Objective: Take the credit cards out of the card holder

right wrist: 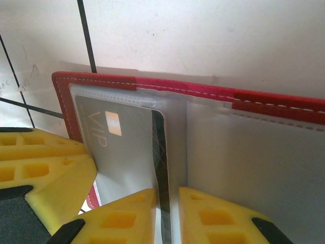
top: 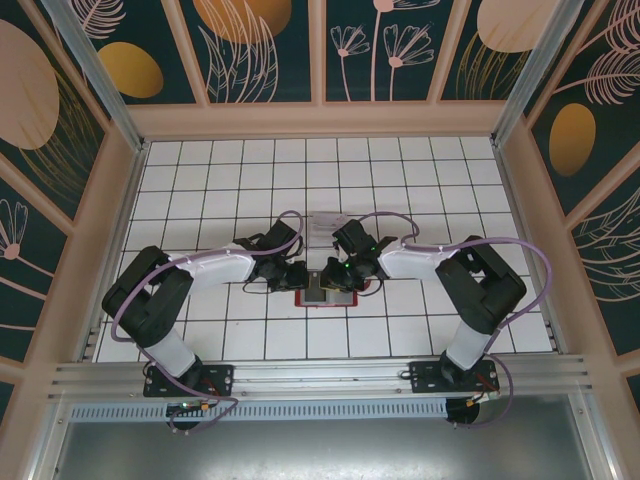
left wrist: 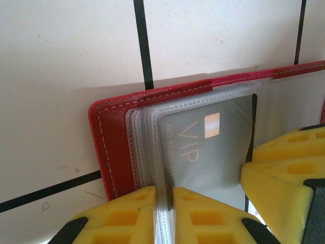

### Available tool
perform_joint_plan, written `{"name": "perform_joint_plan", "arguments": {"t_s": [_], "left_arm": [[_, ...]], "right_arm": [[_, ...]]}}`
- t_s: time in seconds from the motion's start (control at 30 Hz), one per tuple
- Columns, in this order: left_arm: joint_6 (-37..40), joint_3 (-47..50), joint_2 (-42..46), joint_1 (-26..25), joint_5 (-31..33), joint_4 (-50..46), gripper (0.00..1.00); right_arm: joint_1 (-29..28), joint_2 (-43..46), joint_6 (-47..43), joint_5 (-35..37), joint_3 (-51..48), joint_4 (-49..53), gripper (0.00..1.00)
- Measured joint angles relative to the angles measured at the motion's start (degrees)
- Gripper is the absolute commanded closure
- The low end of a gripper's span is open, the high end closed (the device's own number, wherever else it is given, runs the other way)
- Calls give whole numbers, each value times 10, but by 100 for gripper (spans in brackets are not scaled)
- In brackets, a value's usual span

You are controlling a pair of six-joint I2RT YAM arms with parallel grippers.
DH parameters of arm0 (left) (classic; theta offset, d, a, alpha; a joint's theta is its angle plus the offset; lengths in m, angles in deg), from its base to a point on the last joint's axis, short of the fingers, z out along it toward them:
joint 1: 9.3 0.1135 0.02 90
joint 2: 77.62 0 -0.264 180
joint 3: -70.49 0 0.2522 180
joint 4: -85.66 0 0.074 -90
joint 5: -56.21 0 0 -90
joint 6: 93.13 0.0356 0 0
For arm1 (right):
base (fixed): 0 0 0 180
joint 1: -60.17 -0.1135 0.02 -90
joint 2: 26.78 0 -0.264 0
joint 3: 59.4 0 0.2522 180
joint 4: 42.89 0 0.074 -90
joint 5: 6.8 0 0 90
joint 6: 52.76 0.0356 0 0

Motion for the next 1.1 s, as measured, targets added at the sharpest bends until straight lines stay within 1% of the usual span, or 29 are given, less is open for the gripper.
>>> {"name": "perform_joint_plan", "arguments": {"t_s": [0.47, 1.1], "left_arm": [[0, -4, -1, -2, 2, -6, 81], [0, -7, -1, -4, 7, -13, 81]], "right_arm": [[3, 1, 0, -9, -3, -8, 82], [3, 21, 0, -11, -4, -9, 82]]}}
